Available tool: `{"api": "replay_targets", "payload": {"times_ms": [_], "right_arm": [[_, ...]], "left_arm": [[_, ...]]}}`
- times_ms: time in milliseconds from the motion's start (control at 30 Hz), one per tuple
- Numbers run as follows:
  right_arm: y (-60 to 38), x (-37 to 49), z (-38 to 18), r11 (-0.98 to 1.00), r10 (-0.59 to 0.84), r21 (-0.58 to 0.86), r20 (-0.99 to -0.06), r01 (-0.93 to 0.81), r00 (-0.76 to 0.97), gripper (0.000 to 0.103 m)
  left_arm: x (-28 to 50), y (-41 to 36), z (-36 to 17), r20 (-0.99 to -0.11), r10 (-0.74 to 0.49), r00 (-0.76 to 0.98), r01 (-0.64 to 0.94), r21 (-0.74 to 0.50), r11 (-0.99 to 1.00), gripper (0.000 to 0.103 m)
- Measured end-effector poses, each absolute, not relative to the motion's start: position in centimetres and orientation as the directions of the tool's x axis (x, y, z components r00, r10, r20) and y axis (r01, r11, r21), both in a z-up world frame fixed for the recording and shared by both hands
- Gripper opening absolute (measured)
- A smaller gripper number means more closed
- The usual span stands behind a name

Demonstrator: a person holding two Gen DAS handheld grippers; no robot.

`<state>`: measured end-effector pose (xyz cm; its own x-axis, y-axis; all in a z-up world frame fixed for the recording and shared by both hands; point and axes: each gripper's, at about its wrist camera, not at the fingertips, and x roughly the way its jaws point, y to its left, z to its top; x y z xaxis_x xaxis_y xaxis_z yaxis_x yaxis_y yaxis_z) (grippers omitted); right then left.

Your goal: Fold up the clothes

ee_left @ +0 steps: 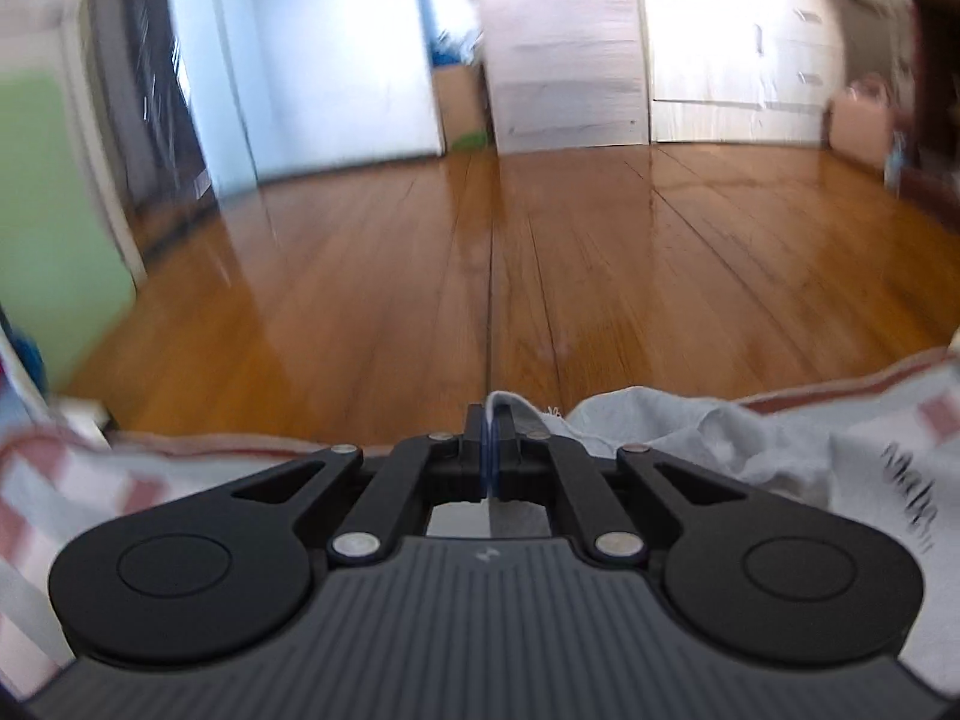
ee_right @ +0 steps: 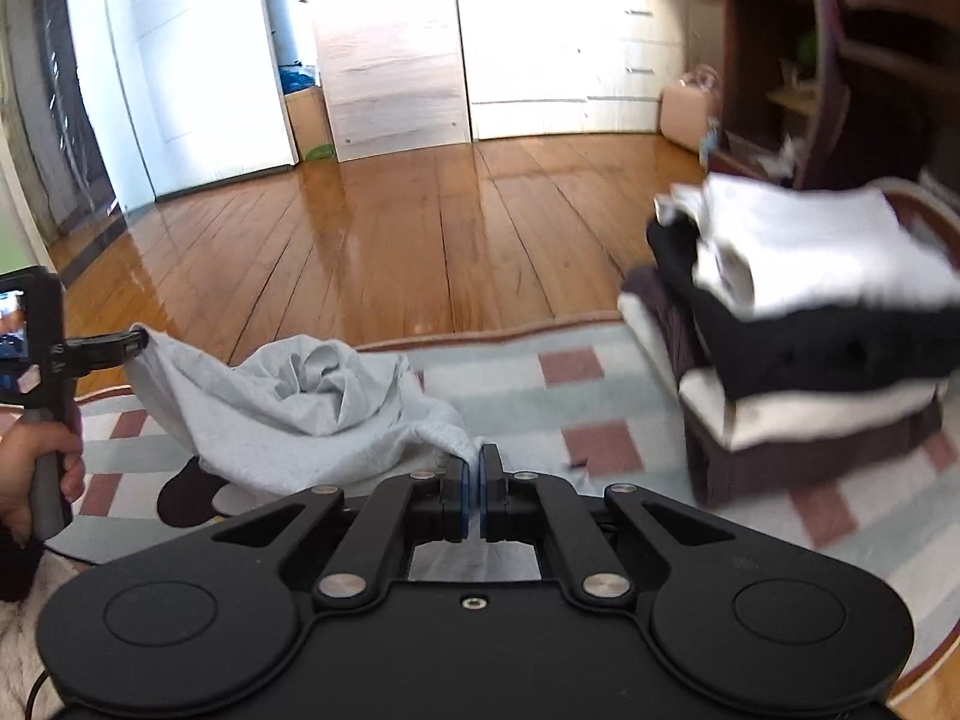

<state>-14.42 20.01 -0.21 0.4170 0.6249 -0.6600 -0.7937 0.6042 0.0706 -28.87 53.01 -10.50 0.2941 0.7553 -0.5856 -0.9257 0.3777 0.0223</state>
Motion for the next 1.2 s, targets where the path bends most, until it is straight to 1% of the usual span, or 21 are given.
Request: {"api": "replay_targets", "payload": {"times_ms": [33,133,233,300,367,400,500,567,600,733,833,900,933,967,1000,1067,1100,1200], "right_arm": [[20.5,-14.3,0.2,0.604,0.616,0.054,-0.664,-0.795,0.423,0.003],[21.5,-13.8,1.3,0.602,0.593,0.014,-0.678,-0.798,0.435,0.003],[22.1,-13.3,1.9,0.598,0.574,-0.039,-0.676,-0.801,0.462,0.003],[22.2,-12.9,2.2,0.592,0.572,-0.061,-0.671,-0.803,0.472,0.003],[22.3,-12.2,2.4,0.593,0.574,-0.069,-0.663,-0.803,0.481,0.003],[22.2,-11.9,2.3,0.596,0.58,-0.059,-0.658,-0.801,0.481,0.003],[22.0,-11.1,1.8,0.591,0.611,0.007,-0.656,-0.807,0.443,0.003],[22.1,-11.1,0.7,0.565,0.613,0.013,-0.675,-0.825,0.41,0.003],[22.2,-11.2,0.1,0.551,0.611,0.011,-0.686,-0.834,0.395,0.003],[22.5,-11.3,-3.1,0.501,0.574,-0.004,-0.747,-0.866,0.335,0.005],[22.8,-11.3,-5.8,0.46,0.544,-0.007,-0.788,-0.888,0.288,0.01],[23.0,-11.3,-7.2,0.445,0.527,-0.012,-0.805,-0.895,0.273,0.023],[23.1,-11.4,-7.6,0.433,0.523,-0.018,-0.809,-0.901,0.268,0.028],[23.2,-11.4,-8.0,0.422,0.52,-0.025,-0.812,-0.906,0.264,0.037],[23.3,-11.4,-8.4,0.41,0.517,-0.031,-0.816,-0.912,0.26,0.044],[23.5,-11.4,-9.2,0.385,0.509,-0.043,-0.823,-0.922,0.251,0.049],[23.6,-11.4,-9.7,0.373,0.506,-0.049,-0.827,-0.926,0.247,0.052],[23.9,-11.4,-10.9,0.336,0.494,-0.066,-0.837,-0.94,0.235,0.056]], "left_arm": [[-29.9,53.6,-10.5,-0.603,0.729,0.323,-0.93,-0.057,0.364,0.001],[-32.6,54.5,-10.9,-0.628,0.689,0.363,-0.931,-0.206,0.302,0.001],[-33.6,54.7,-10.7,-0.622,0.685,0.379,-0.925,-0.255,0.28,0.001],[-33.6,54.6,-10.1,-0.607,0.697,0.382,-0.924,-0.259,0.28,0.001],[-33.5,53.8,-9.1,-0.576,0.742,0.344,-0.939,-0.215,0.268,0.001],[-33.5,53.4,-8.5,-0.554,0.768,0.321,-0.947,-0.192,0.257,0.001],[-34.2,52.0,-6.1,-0.443,0.865,0.234,-0.972,-0.135,0.194,0.001],[-34.6,51.7,-5.3,-0.409,0.885,0.225,-0.974,-0.132,0.186,0.001],[-34.8,51.6,-5.0,-0.401,0.889,0.222,-0.974,-0.136,0.183,0.001],[-35.8,53.1,-6.1,-0.473,0.844,0.252,-0.963,-0.208,0.172,0.001],[-36.6,54.2,-7.0,-0.524,0.805,0.277,-0.952,-0.26,0.159,0.001],[-37.1,54.9,-7.5,-0.554,0.779,0.294,-0.945,-0.293,0.148,0.001],[-37.2,55.2,-7.8,-0.565,0.769,0.299,-0.942,-0.302,0.145,0.001],[-37.4,55.4,-8.1,-0.576,0.758,0.306,-0.939,-0.315,0.139,0.001],[-37.7,55.6,-8.5,-0.59,0.742,0.318,-0.933,-0.332,0.136,0.001],[-38.4,56.5,-9.5,-0.637,0.666,0.388,-0.903,-0.407,0.136,0.001],[-38.9,57.1,-10.4,-0.658,0.613,0.437,-0.877,-0.464,0.128,0.001],[-40.2,58.2,-12.8,-0.679,0.514,0.525,-0.817,-0.571,0.079,0.001]]}}
